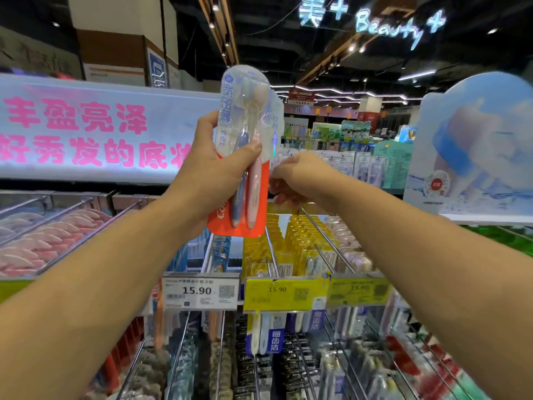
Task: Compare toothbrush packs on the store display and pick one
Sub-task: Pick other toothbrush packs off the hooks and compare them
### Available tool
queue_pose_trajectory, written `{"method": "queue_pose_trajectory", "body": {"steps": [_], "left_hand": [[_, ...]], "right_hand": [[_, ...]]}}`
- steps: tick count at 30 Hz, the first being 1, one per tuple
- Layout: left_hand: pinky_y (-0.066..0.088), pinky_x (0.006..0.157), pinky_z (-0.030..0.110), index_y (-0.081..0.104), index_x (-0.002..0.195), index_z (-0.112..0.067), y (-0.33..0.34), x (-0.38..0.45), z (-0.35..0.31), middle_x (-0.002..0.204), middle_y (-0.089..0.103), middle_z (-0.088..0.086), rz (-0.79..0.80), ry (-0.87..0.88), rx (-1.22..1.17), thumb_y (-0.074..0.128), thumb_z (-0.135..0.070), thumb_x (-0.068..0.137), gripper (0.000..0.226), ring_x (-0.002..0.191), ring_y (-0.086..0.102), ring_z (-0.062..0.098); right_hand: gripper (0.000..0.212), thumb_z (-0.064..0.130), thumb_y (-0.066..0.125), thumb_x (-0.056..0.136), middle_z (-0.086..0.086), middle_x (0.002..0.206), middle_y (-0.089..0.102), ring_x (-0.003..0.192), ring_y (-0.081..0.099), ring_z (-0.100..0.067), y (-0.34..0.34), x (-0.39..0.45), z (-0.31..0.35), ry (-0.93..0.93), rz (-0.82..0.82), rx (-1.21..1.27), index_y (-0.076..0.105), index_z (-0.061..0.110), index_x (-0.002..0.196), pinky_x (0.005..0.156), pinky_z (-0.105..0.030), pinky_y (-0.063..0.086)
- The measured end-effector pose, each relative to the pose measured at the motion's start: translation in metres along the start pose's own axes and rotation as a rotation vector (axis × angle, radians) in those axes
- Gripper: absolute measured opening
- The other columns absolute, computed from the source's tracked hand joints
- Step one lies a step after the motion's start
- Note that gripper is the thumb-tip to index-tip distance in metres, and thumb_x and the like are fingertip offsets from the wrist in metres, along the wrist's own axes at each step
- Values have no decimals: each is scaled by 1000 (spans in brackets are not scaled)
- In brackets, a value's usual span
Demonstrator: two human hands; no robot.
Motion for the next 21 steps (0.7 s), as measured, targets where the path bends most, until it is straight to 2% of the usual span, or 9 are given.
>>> {"method": "queue_pose_trajectory", "body": {"steps": [5, 8, 10, 12, 16, 19, 21], "left_hand": [[59, 96, 44, 41, 137, -42, 7, -16, -16, 117, 71, -9, -16, 34, -30, 67, -34, 98, 47, 103, 73, 14], [58, 98, 44, 41, 142, -40, 11, -29, -30, 123, 70, -9, -26, 87, -34, 68, -35, 98, 52, 108, 71, 13], [58, 99, 42, 40, 145, -39, 15, -40, -37, 127, 68, -8, -29, 115, -28, 68, -34, 98, 54, 112, 70, 12], [59, 97, 38, 40, 146, -37, 20, -54, -44, 127, 69, -7, -33, 142, -49, 68, -32, 99, 55, 110, 71, 10], [59, 84, 18, 43, 142, -35, 34, -89, -52, 117, 73, -11, -48, 165, -90, 65, -23, 101, 49, 101, 73, 0], [57, 95, 26, 42, 146, -37, 40, -117, -52, 122, 73, -12, -59, 156, -94, 66, -25, 100, 53, 107, 72, 1], [54, 98, 27, 42, 147, -38, 42, -138, -51, 125, 72, -14, -60, 142, -91, 65, -27, 101, 53, 110, 70, 0]], "right_hand": [[31, 31, 46, 105, -7, 71, 68, 53, 66, -18, 5, -39, 20, -48, 12, 505, 65, 8, 97, 56, -30, 59], [53, 54, 38, 104, -6, 78, 71, 69, 69, -22, 4, -59, 27, -106, 19, 729, 72, 13, 105, 71, -36, 61], [62, 64, 38, 100, -5, 97, 78, 93, 75, -25, 7, -73, 31, -146, 33, 762, 75, 16, 117, 93, -47, 59], [57, 59, 44, 99, -8, 120, 77, 115, 72, -29, 14, -90, 36, -193, 46, 810, 69, 19, 130, 107, -53, 52], [48, 39, 44, 107, -19, 133, 69, 122, 68, -33, 24, -124, 36, -259, 83, 1014, 51, 10, 146, 108, -51, 52], [46, 37, 43, 109, -19, 133, 69, 122, 68, -32, 25, -154, 25, -239, 86, 1048, 50, 11, 146, 110, -52, 51], [46, 37, 43, 110, -19, 134, 68, 124, 67, -32, 29, -174, 16, -219, 115, 1073, 48, 12, 149, 112, -52, 49]]}}
Point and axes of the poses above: each hand's wrist, its own x-axis towards the middle knuckle, its own y-axis out of the palm, z = x × y, the point moved 8 cm from there along x, towards the middle knuckle
